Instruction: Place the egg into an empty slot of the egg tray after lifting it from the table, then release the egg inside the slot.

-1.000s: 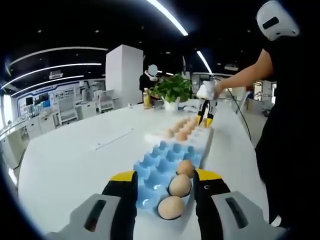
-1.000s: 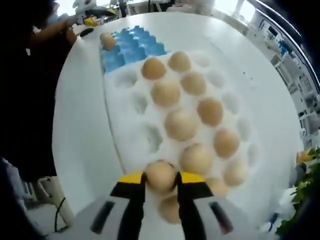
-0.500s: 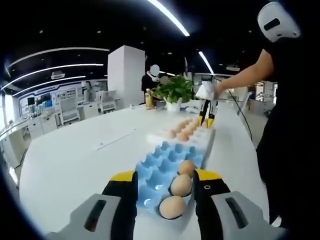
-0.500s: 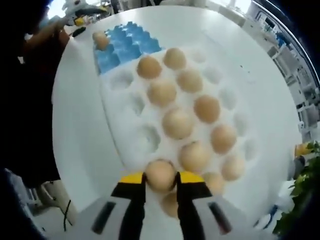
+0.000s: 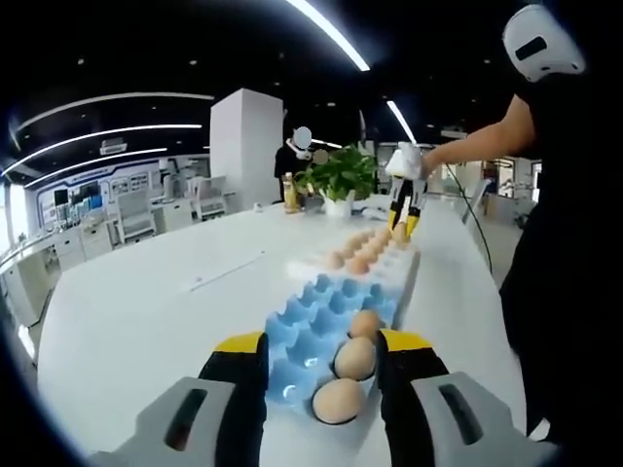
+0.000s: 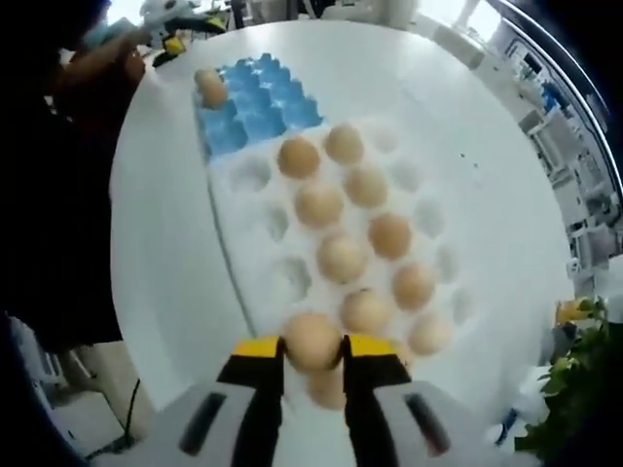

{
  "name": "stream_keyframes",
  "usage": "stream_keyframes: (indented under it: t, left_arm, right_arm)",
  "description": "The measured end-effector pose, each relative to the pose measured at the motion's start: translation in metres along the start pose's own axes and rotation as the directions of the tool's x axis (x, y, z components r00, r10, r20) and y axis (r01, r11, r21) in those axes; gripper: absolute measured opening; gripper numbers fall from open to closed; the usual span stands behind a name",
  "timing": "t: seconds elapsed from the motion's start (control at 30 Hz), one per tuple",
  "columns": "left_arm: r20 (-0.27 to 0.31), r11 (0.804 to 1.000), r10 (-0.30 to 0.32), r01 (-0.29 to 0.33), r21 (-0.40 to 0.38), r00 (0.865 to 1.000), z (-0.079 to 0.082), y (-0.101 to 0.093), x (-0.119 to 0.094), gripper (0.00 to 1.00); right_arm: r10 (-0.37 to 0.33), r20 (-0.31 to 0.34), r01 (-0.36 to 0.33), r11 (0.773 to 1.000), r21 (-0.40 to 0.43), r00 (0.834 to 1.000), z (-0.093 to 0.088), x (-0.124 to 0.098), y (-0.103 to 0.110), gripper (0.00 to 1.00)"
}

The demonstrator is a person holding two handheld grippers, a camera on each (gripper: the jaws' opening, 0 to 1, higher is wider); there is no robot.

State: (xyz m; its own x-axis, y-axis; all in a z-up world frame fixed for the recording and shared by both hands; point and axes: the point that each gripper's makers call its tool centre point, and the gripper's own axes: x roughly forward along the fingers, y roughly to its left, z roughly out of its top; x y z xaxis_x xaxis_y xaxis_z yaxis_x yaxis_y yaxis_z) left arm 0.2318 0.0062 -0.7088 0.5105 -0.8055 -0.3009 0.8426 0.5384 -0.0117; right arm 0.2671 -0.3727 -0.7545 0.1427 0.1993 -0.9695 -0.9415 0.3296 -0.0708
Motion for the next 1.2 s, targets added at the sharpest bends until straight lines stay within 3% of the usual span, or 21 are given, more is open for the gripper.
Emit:
stream_keyframes:
  t: [1.2]
  left_arm:
    - [-0.005,1.0,0.0,0.0,0.01,1.0,0.0,0.001,-0.003,0.45]
  right_arm:
    - [0.074,0.068,-0.06,0.981,-0.186,0.995,0.082,0.012,0.035,0.22]
